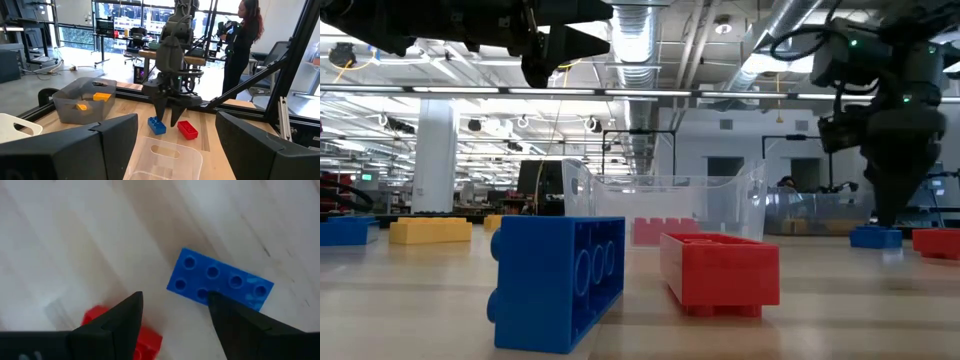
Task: Sort & place blocks by color
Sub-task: Put the top right blue block into the white bin
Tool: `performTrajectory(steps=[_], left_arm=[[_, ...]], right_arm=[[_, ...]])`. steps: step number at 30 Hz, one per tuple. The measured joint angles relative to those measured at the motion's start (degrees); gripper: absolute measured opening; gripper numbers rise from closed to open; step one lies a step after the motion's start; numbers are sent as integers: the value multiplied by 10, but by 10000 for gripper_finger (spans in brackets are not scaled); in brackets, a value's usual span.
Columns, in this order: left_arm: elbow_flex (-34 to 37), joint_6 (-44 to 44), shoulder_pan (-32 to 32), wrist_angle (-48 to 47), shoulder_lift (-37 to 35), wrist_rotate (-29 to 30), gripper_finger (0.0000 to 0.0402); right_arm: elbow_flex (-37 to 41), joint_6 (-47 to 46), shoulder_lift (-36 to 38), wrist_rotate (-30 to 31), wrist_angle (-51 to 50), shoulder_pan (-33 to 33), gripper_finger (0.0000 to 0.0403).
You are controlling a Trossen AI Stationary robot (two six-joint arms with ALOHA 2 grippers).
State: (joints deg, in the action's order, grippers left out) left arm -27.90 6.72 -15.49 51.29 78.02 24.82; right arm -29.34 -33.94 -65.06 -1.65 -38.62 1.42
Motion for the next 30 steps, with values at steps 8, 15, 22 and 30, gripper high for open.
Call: performTrajectory(steps=[8,15,22,30], left_arm=[[0,0,0,-4,0,0,256],[0,1,0,-6,0,-1,256],[0,6,0,-10,0,-1,256],[0,6,0,-10,0,-2,256]], right_arm=[[-25,11,-9,1,6,17,255],[-75,75,-3,-60,119,-15,255],[-114,244,-4,67,-18,-34,255],[-116,304,-89,57,-70,-17,255]])
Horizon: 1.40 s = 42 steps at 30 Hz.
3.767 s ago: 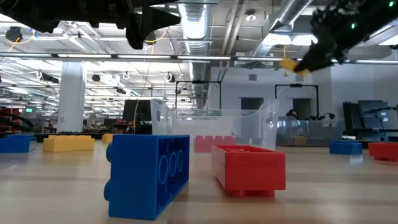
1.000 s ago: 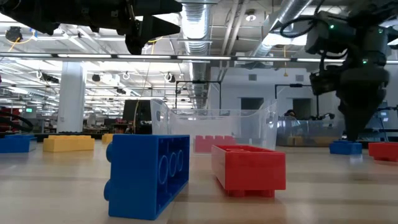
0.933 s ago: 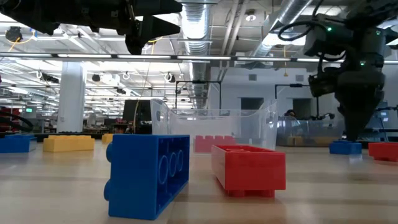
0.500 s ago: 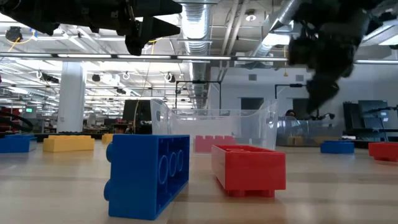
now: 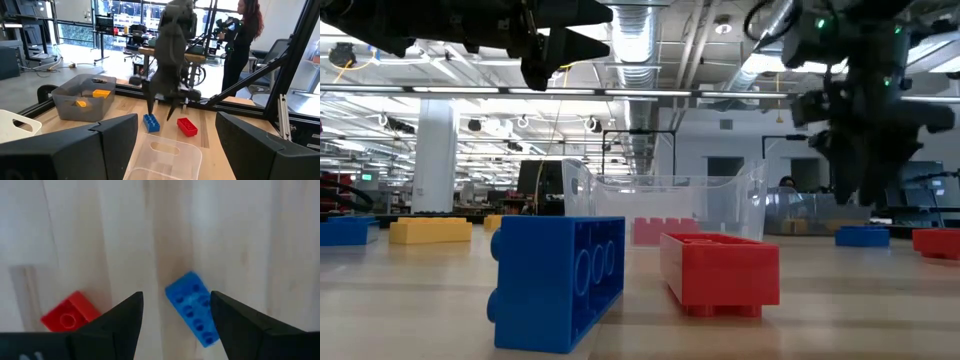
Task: Sort & place blocks by color
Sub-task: Put the top right blue block into the white bin
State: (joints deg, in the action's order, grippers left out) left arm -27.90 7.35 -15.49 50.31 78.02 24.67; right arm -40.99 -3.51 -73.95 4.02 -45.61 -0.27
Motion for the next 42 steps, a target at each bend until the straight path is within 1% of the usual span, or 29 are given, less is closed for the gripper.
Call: performTrajectory(steps=[2,7,12,17,20,24,25,30,32,34,38,42], left_arm=[[0,0,0,-1,0,0,256],[0,0,0,0,0,-2,256],[0,0,0,-8,0,-2,256],[0,0,0,-9,0,-2,256],[0,1,0,-9,0,-2,256],[0,5,0,-9,0,-1,256],[0,5,0,-9,0,-1,256],[0,5,0,-8,0,-1,256],[0,5,0,-8,0,-1,256],[0,5,0,-8,0,-1,256],[0,4,0,-7,0,0,256],[0,4,0,-6,0,0,256]], right_arm=[[-3,21,-38,7,-10,-1,255],[-16,71,-113,63,-42,0,255],[-20,94,-163,65,-48,2,255],[-26,94,-185,54,-51,8,249],[-39,81,-182,50,-67,8,216],[-60,65,-160,48,-79,8,131],[-65,62,-151,48,-79,9,116],[-91,54,-101,23,-74,17,115],[-98,54,-76,23,-52,25,115],[-101,55,-50,19,-6,39,115],[-104,79,-8,-3,126,79,115],[-104,91,8,-22,269,140,118]])
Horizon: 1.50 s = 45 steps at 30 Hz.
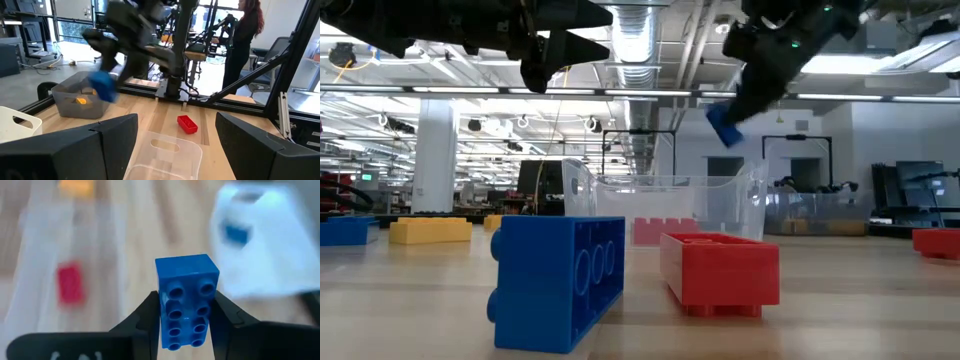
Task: Sort & place blocks by color
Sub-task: Put the top right blue block into the white bin
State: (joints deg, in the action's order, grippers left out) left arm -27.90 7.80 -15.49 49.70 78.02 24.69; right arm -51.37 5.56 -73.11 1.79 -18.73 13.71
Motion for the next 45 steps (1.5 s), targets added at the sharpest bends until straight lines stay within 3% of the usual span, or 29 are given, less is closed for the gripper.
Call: performTrajectory(steps=[8,15,24,29,36,45], left_arm=[[0,-3,0,25,0,-2,256],[0,-4,0,16,0,1,256],[0,-5,1,10,0,1,256],[0,-4,1,7,0,0,256],[0,-4,1,7,0,0,256],[0,-4,2,7,0,0,256]], right_arm=[[0,-11,-47,-98,185,141,121],[-52,-27,-149,-155,208,213,124],[-168,-25,-265,-160,155,213,132],[-189,-27,-293,-154,136,212,180],[-190,-27,-283,-152,111,212,264],[-179,-23,-195,-152,-11,186,265]])
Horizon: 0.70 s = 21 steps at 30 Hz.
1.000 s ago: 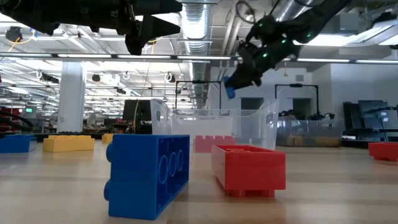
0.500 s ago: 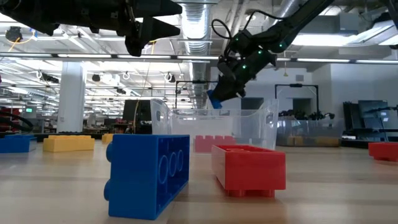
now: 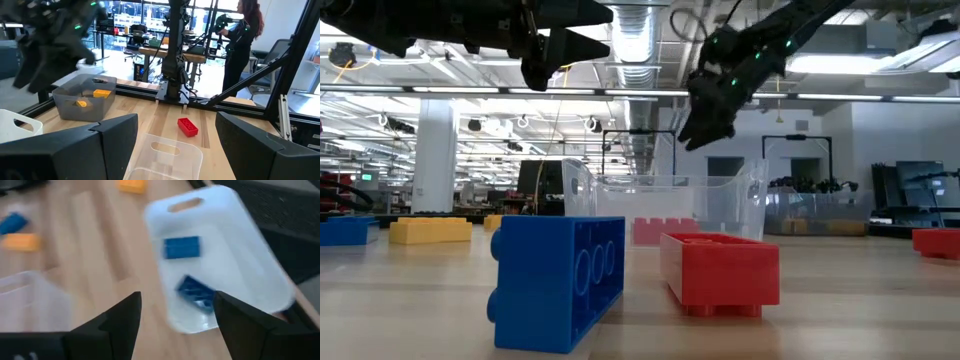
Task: Sort & place blocks by color
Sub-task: Put the top right blue block into the white bin, then put the bottom left red block into the transparent bin
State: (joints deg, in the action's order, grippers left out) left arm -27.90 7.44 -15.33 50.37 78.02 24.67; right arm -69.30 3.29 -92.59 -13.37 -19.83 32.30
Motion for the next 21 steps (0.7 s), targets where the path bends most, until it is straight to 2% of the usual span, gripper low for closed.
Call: performTrajectory(steps=[3,9,15,21], left_arm=[[0,2,0,0,0,0,256],[0,5,0,0,0,-2,256],[0,12,0,-1,0,-2,256],[0,14,0,-8,0,-2,256]], right_arm=[[28,0,41,3,2,-43,255],[110,-4,137,55,52,-143,234],[244,-74,236,67,195,-210,215],[369,-122,296,121,371,-316,201]])
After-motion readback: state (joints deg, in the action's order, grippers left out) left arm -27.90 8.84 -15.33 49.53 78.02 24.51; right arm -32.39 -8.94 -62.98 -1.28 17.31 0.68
